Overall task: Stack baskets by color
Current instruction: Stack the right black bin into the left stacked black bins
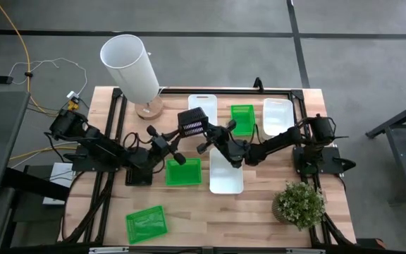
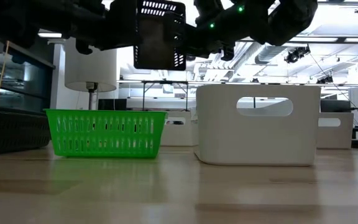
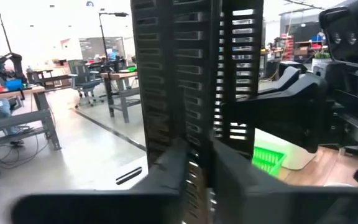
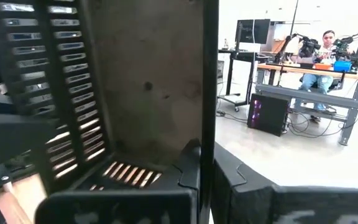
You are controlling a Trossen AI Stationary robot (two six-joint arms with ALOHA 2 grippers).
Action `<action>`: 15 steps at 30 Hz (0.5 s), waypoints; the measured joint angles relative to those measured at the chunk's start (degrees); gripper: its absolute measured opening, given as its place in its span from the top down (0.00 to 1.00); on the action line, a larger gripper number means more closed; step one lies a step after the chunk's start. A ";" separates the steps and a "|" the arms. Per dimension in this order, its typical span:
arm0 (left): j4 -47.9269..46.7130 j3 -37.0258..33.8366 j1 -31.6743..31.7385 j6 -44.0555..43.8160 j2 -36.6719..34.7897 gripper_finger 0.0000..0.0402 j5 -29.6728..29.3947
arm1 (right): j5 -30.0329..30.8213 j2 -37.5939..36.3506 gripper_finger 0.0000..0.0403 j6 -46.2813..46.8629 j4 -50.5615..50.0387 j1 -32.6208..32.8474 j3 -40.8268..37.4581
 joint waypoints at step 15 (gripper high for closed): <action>-0.49 0.00 -0.44 0.49 -0.01 1.00 -0.36 | 4.91 0.00 0.86 -5.00 0.17 1.04 0.00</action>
